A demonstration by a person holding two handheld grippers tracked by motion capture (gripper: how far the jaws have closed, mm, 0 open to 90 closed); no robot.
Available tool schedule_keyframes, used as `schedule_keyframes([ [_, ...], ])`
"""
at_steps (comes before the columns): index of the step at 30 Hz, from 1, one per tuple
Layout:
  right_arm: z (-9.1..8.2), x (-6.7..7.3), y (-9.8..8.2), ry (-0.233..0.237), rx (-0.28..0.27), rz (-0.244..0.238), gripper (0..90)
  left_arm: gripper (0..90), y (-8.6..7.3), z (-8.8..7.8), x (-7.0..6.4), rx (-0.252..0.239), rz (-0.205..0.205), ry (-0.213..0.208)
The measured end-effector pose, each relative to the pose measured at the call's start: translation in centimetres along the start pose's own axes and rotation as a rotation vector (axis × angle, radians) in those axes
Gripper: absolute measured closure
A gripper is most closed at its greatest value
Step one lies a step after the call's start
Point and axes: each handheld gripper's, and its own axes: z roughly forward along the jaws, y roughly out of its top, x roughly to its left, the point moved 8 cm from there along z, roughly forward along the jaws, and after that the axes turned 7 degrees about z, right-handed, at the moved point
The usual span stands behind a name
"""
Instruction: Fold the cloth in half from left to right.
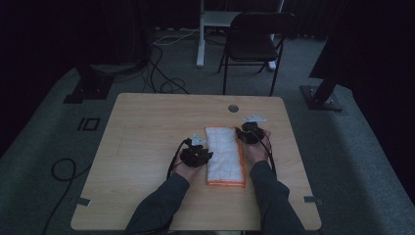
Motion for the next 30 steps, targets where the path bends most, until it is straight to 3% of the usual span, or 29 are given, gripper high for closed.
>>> schedule_keyframes([
  [6,1.0,0.4,-0.1,0.035,0.019,0.072,61.9,72.5,-0.4,0.3,-0.9,0.017,0.026,-0.018],
  [11,0.8,0.5,0.2,0.047,0.0,0.093,61.8,72.5,-0.8,0.7,-1.2,0.028,0.027,-0.023],
  [13,1.2,0.6,-0.2,0.036,0.024,0.079,61.9,72.5,-1.0,0.8,-1.3,0.032,0.028,-0.023],
  [20,2.1,0.3,-1.4,0.027,0.079,0.125,60.6,72.5,-1.1,0.8,-1.4,0.037,0.032,-0.025],
  [23,2.2,0.4,-1.9,0.042,0.099,0.15,67.5,72.5,-1.3,0.9,-1.5,0.039,0.032,-0.026],
  [26,2.1,0.7,-2.1,0.048,0.105,0.129,81.9,72.5,-1.5,1.1,-1.6,0.047,0.035,-0.028],
  [30,1.8,0.7,-1.9,0.038,0.091,0.109,86.8,72.4,-1.6,1.2,-1.7,0.051,0.041,-0.029],
])
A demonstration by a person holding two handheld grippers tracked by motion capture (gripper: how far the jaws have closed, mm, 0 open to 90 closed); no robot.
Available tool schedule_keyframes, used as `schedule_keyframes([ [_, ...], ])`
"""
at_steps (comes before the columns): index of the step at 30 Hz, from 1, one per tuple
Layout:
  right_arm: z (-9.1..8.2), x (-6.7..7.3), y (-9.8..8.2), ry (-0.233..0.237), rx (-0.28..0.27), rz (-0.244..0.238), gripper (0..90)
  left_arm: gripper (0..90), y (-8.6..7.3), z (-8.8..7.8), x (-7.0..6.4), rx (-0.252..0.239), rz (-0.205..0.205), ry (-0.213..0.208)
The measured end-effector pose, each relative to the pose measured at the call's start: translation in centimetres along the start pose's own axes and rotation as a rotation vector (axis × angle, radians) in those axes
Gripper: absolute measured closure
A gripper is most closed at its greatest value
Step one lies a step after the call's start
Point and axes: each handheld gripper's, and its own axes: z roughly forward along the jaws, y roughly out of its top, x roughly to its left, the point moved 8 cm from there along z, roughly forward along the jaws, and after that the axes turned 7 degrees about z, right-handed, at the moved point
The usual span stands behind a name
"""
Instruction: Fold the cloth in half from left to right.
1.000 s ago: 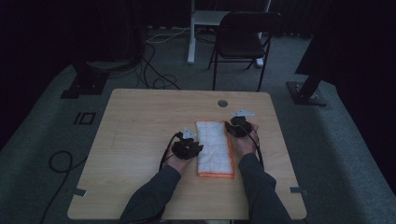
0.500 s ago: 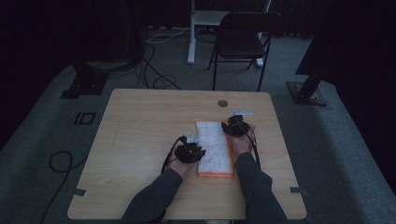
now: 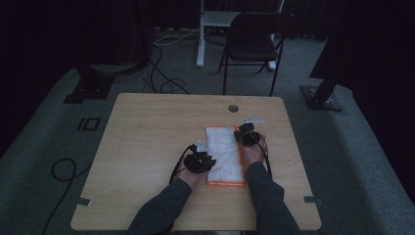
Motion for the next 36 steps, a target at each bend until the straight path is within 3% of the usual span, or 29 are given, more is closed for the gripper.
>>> schedule_keyframes([
  [6,-1.0,-0.2,0.6,-0.001,-0.035,-0.017,88.3,72.4,-0.1,0.0,-0.1,0.001,-0.002,0.0],
  [8,-1.4,-0.5,0.5,-0.028,-0.041,-0.027,88.4,72.3,-0.3,0.1,-0.1,0.003,0.001,-0.002],
  [15,-0.9,-1.6,-0.6,-0.032,-0.012,-0.01,87.1,71.9,-0.5,0.1,-0.3,0.009,0.008,-0.002],
  [17,-0.6,-2.0,-0.9,-0.043,-0.006,0.006,81.3,71.8,-0.4,-0.1,-0.6,0.006,0.019,-0.006],
  [21,-0.9,-2.0,-0.8,-0.044,-0.015,0.008,77.6,71.8,-0.3,-0.4,-0.9,-0.005,0.028,-0.009],
  [22,-1.8,-1.8,-0.5,-0.033,-0.038,0.0,73.0,71.7,-0.2,-0.5,-0.9,-0.008,0.027,-0.006],
  [25,-2.5,-1.5,-0.7,-0.022,-0.048,-0.013,71.3,71.6,-0.1,-0.7,-1.0,-0.013,0.033,-0.009],
  [27,-3.4,-0.8,-1.5,-0.008,-0.049,-0.054,70.4,71.5,-0.1,-0.7,-1.0,-0.013,0.037,-0.008],
  [29,-3.6,-0.7,-1.9,-0.004,-0.051,-0.066,70.3,71.5,-0.1,-0.7,-0.9,-0.014,0.035,-0.008],
  [36,-4.8,-0.6,-2.3,0.005,-0.074,-0.064,67.6,71.2,0.2,-0.8,-0.3,-0.03,0.02,0.002],
])
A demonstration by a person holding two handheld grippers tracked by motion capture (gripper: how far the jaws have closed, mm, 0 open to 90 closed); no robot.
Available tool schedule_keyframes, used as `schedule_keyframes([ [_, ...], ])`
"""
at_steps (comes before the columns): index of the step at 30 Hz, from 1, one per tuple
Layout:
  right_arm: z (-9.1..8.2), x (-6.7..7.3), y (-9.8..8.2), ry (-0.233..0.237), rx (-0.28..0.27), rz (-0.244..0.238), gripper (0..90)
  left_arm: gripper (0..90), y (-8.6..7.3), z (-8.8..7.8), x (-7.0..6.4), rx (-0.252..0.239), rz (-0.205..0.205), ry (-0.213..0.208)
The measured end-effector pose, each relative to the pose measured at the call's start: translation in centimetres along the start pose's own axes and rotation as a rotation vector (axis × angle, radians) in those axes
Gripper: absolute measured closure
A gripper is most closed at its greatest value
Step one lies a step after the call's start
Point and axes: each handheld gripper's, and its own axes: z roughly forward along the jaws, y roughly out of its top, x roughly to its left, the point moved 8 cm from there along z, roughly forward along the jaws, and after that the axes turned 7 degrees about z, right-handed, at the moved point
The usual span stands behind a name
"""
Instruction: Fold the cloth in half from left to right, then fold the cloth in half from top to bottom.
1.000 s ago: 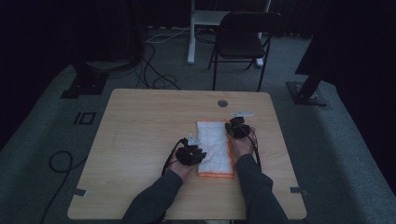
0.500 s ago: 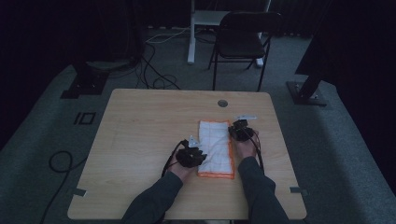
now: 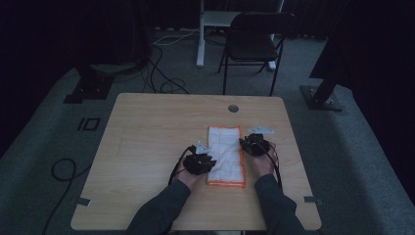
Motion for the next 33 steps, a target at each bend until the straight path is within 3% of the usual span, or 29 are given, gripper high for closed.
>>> schedule_keyframes([
  [13,0.3,0.0,-0.1,0.004,0.01,-0.004,65.0,69.7,0.5,-0.9,2.9,-0.03,-0.033,0.056],
  [33,1.7,-0.1,0.9,0.026,0.003,-0.001,61.1,64.6,2.7,0.5,7.3,-0.058,-0.064,0.146],
])
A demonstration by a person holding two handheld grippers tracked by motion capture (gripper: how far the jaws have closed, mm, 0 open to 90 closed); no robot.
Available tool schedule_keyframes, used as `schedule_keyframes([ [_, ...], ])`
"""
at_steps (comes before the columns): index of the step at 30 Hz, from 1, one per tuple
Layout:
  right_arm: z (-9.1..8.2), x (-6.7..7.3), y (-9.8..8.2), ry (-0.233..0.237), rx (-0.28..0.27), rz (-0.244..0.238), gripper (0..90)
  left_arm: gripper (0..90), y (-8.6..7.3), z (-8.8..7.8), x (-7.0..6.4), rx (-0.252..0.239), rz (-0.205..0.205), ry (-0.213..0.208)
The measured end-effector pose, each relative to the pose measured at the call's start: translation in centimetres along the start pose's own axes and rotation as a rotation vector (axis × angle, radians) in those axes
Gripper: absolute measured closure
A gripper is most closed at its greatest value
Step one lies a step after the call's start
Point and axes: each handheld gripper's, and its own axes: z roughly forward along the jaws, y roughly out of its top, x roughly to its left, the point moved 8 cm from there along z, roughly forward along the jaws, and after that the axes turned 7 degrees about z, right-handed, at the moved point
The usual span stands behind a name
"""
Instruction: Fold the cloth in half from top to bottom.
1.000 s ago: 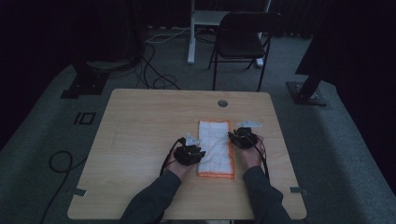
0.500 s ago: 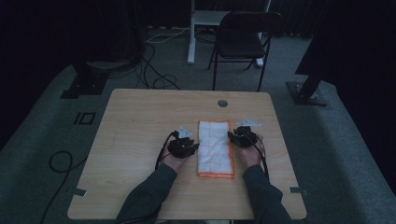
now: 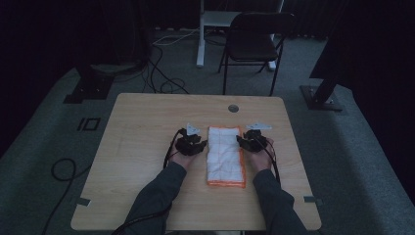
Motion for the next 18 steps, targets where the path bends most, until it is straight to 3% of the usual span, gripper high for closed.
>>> schedule_keyframes([
  [5,0.6,-0.1,0.4,-0.013,0.011,-0.012,63.1,64.2,0.7,1.1,0.6,0.003,-0.017,0.018],
  [12,1.4,-0.6,0.9,-0.041,0.032,-0.011,65.9,64.1,1.3,2.1,0.4,0.006,-0.024,0.018],
  [18,2.3,-1.4,1.3,-0.051,0.028,0.07,68.7,63.2,1.6,3.2,0.2,0.017,-0.052,0.036],
])
